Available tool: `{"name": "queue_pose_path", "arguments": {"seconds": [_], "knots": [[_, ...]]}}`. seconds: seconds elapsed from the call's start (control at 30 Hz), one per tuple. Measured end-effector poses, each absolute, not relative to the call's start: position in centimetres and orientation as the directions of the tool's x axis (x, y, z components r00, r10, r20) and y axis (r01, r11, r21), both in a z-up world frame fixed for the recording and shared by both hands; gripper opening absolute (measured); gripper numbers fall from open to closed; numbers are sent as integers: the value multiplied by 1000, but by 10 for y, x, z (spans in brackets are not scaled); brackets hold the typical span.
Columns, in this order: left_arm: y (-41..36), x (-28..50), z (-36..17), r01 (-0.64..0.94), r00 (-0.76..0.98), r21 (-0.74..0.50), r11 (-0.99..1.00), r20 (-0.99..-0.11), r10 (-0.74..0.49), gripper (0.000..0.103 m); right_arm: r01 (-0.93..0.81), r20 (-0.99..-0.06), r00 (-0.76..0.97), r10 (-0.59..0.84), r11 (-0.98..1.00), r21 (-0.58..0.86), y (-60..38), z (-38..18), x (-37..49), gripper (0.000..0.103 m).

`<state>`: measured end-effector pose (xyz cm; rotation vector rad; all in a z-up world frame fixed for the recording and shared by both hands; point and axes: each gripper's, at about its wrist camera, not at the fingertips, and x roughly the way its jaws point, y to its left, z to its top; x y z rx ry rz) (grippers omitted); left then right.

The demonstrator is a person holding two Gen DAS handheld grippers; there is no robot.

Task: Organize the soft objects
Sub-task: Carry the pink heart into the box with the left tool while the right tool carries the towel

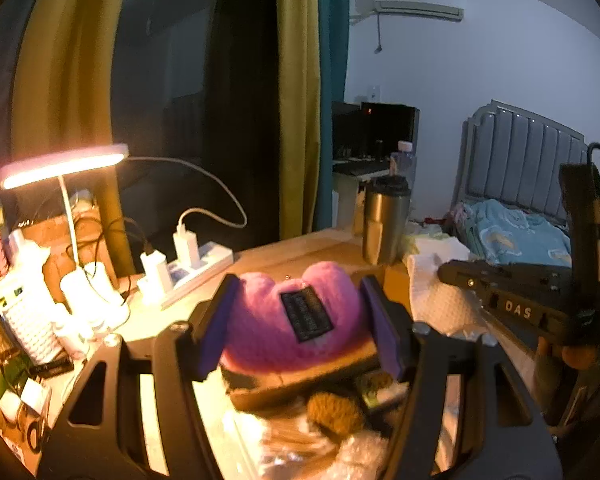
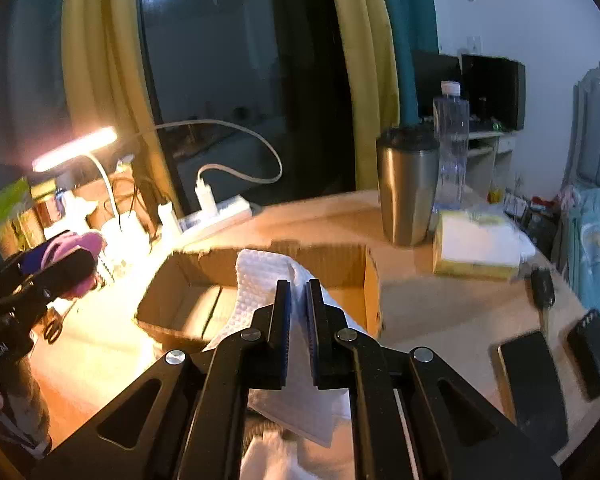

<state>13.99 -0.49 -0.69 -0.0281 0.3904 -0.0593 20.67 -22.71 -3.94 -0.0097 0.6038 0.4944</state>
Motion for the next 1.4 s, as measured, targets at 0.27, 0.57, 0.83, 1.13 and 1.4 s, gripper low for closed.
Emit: {"name": "queue_pose_path", "arguments": {"seconds": [0.27, 0.57, 0.83, 1.13, 1.4], "knots": [[-16, 166, -2, 70, 926, -38, 997, -369, -79, 63, -450, -498, 741, 450, 884, 130, -227, -24, 228, 9], [-29, 199, -20, 65, 906, -48, 997, -415, -79, 63, -430, -485, 775, 406, 900, 66, -222, -29, 245, 9], [-33, 226, -41, 53, 879, -52, 997, -472, -71, 63, -431, -509, 759, 406, 899, 74, -221, -45, 263, 9], [-33, 247, -69, 46, 842, -57, 997, -536, -70, 63, -438, -553, 723, 415, 894, 97, -220, -66, 281, 9], [-25, 258, -84, 37, 806, -92, 995, -586, -85, 66, -453, -595, 683, 423, 885, 109, -210, -86, 293, 9]]}}
